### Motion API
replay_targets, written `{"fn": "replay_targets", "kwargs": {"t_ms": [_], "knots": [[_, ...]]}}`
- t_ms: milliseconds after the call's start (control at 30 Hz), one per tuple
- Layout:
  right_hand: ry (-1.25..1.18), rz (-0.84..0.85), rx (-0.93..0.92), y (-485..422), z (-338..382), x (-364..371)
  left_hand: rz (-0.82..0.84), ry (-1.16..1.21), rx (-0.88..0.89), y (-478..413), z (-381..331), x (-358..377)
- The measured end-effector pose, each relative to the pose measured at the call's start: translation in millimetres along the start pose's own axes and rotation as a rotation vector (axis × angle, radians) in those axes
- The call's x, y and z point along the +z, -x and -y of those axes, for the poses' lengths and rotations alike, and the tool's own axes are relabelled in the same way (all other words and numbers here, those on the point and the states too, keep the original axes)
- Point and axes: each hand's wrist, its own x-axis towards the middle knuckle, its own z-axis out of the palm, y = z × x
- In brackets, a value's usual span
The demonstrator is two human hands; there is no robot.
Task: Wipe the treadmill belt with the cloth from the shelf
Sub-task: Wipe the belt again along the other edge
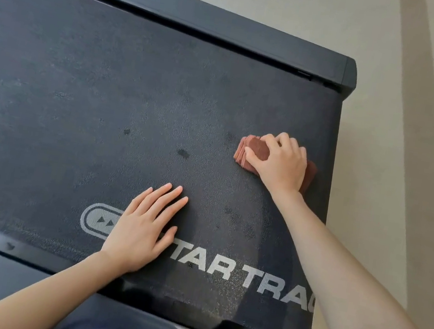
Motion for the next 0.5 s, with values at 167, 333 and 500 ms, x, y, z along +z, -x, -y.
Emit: {"fn": "replay_targets", "kwargs": {"t_ms": [167, 333, 500], "knots": [[-0.052, -0.015, 0.018, 82.3, 12.1, -28.2, 0.031, -0.008, 0.012, -1.2, 2.2, -2.0], [-0.117, 0.015, -0.178, 175.4, 15.9, -53.3, 0.045, 0.012, 0.005, -1.6, 1.4, -3.5], [-0.020, -0.033, -0.068, 70.3, 5.2, -17.4, 0.033, 0.025, 0.004, -1.2, 0.0, -1.5]]}}
